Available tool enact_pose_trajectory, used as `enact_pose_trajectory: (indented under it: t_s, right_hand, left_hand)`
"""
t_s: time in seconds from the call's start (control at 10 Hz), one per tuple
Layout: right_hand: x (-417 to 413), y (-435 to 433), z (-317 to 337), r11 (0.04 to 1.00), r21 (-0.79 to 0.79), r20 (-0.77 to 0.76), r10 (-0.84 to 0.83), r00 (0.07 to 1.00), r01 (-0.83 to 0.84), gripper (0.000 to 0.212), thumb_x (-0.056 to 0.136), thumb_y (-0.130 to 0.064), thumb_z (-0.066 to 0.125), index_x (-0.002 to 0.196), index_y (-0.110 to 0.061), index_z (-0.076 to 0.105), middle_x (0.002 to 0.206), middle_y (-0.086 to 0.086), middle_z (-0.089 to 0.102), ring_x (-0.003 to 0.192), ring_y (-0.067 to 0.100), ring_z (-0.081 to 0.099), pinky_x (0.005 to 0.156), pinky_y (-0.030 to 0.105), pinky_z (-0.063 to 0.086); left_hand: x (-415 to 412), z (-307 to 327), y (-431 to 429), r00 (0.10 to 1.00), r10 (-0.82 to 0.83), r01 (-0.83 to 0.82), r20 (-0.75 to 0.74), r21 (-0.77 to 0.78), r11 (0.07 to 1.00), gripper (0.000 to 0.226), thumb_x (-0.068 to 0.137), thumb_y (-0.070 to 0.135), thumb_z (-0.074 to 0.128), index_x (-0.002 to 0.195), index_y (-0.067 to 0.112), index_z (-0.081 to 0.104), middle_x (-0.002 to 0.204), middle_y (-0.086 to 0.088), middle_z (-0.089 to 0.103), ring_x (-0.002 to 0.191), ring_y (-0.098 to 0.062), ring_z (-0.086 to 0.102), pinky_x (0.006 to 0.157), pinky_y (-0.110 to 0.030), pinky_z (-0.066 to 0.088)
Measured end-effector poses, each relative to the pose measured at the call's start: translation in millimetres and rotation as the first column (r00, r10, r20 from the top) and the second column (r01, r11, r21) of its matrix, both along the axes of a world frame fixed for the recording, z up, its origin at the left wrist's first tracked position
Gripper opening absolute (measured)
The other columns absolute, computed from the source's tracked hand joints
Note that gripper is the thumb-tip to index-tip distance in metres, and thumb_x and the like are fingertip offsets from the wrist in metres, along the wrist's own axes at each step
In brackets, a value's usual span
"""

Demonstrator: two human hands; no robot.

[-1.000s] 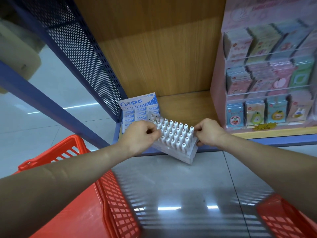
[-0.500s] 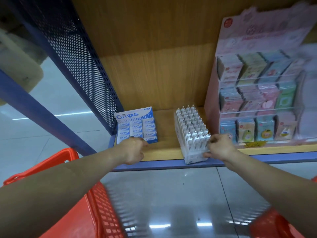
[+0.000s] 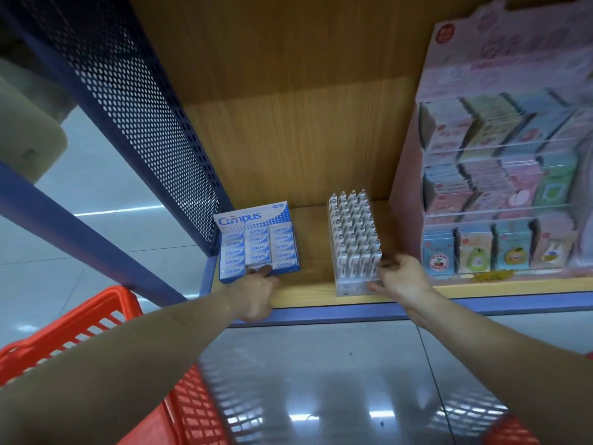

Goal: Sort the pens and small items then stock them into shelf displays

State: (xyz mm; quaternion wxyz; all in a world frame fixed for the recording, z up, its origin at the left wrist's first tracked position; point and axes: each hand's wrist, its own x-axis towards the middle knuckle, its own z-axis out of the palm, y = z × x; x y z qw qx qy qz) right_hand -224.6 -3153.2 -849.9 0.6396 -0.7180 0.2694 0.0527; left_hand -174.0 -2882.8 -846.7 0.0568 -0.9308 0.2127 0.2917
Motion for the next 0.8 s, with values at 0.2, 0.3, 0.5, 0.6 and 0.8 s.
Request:
enact_pose_trajectory:
  t_s: [0.2,0.3,0.5,0.6,0.8]
  right_hand:
    - [-0.7,-0.2,-0.2,0.999,0.044,-0.024,-0.026,0.999,0.027,0.03,0.086,0.004,0.064,0.114,-0.006,0.06,0.109,0.011,0.066,0.101,0.031,0.065,0.091,0.048,0.055]
    - [-1.2,-1.1,0.1,0.996,0.078,-0.025,-0.034,0.999,0.036,0.03,0.091,0.002,0.058,0.12,-0.006,0.059,0.114,0.01,0.065,0.102,0.028,0.065,0.09,0.044,0.055]
    - [-2.4,-3.8,17.3,0.994,0.098,-0.089,0.064,0.994,-0.056,0.019,0.097,-0.004,0.049,0.115,-0.012,0.054,0.098,0.01,0.058,0.086,0.027,0.061,0.074,0.039,0.057]
    - [-2.4,-8.6,25.7,0.982,-0.063,-0.147,0.165,0.975,-0.176,0.034,0.092,-0.006,0.055,0.125,-0.012,0.053,0.107,0.011,0.06,0.094,0.03,0.064,0.073,0.041,0.06]
    - [-9.3,-25.6,56.0,0.948,-0.137,-0.192,0.261,0.946,-0.289,0.053,0.09,-0.006,0.059,0.14,-0.016,0.043,0.107,0.008,0.064,0.087,0.02,0.064,0.059,0.028,0.055]
  left_hand:
    - [-6.3,0.7,4.5,0.996,0.06,-0.065,-0.059,-0.099,0.993,0.069,0.075,0.01,0.055,0.139,0.023,0.036,0.141,0.0,0.026,0.127,-0.024,0.042,0.1,-0.036,0.044]
    - [-7.9,0.4,7.2,0.994,0.093,-0.098,-0.061,-0.093,0.991,0.07,0.073,0.012,0.056,0.139,0.022,0.034,0.141,0.0,0.024,0.126,-0.025,0.043,0.099,-0.038,0.045]
    - [-13.6,7.2,2.4,0.997,0.075,-0.077,-0.033,-0.073,0.994,0.068,0.077,0.011,0.055,0.141,0.021,0.03,0.145,-0.003,0.025,0.124,-0.027,0.045,0.096,-0.039,0.047]
    - [-16.1,17.5,-3.4,0.999,0.044,-0.043,0.007,-0.098,0.994,0.066,0.08,0.009,0.053,0.141,0.02,0.031,0.151,-0.006,0.023,0.131,-0.029,0.039,0.101,-0.036,0.042]
    - [-19.2,54.5,-5.8,0.989,0.084,-0.049,0.119,-0.274,0.961,0.061,0.082,0.011,0.056,0.139,0.021,0.038,0.143,0.0,0.037,0.127,-0.019,0.041,0.102,-0.028,0.037]
